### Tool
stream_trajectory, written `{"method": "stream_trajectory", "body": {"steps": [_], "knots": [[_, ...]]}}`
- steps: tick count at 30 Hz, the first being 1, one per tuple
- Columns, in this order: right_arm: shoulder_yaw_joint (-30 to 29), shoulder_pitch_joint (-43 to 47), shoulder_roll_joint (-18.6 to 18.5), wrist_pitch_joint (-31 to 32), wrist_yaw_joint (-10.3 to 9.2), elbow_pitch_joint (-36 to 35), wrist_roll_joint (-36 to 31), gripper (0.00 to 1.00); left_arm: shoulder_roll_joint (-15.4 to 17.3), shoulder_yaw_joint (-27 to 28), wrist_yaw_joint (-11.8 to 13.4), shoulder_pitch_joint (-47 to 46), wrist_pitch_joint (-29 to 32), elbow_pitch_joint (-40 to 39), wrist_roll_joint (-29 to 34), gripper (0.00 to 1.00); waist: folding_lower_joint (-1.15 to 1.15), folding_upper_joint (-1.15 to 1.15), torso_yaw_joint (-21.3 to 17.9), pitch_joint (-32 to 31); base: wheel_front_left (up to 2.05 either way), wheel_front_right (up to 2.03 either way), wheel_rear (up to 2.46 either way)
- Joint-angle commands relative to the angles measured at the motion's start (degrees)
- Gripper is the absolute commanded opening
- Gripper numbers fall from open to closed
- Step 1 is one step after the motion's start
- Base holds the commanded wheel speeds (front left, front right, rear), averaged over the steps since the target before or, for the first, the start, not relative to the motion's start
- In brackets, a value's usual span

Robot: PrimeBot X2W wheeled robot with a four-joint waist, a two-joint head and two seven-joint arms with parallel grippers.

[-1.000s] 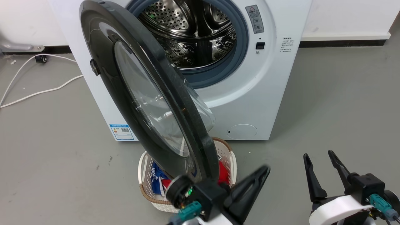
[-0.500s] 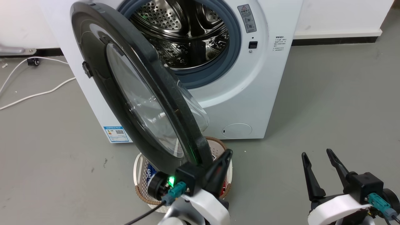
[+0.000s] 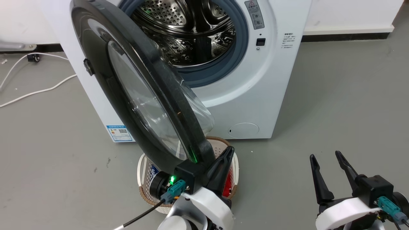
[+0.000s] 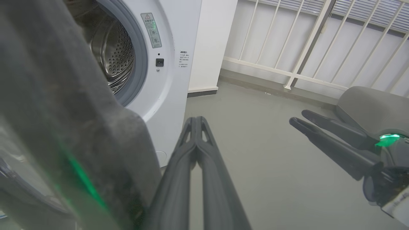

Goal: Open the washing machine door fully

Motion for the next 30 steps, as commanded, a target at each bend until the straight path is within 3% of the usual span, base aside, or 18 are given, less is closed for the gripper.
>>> {"method": "stream_trajectory", "body": {"steps": [1, 14, 30], "knots": [[0.0, -0.5, 0.2, -0.2, -0.01, 0.1, -0.3, 1.00, 1.5, 1.2, 1.0, 0.8, 0.2, 0.2, -0.2, 0.00, 0.00, 0.00, 0.4, 0.0, 0.00, 0.00, 0.00], [-1.3, -1.4, -0.6, -0.9, -0.01, -0.8, -0.9, 1.00, 4.9, 2.1, 4.7, 5.4, 3.0, -9.9, 0.6, 0.00, 0.00, 0.00, 6.1, 0.7, 0.00, 0.00, 0.00], [-3.0, -1.4, -0.2, -1.0, -0.01, -2.0, -1.3, 1.00, 7.0, 3.1, 7.8, 8.4, 4.6, -17.2, 1.0, 0.00, 0.00, 0.00, 18.9, 1.8, 0.00, 0.00, 0.00]]}}
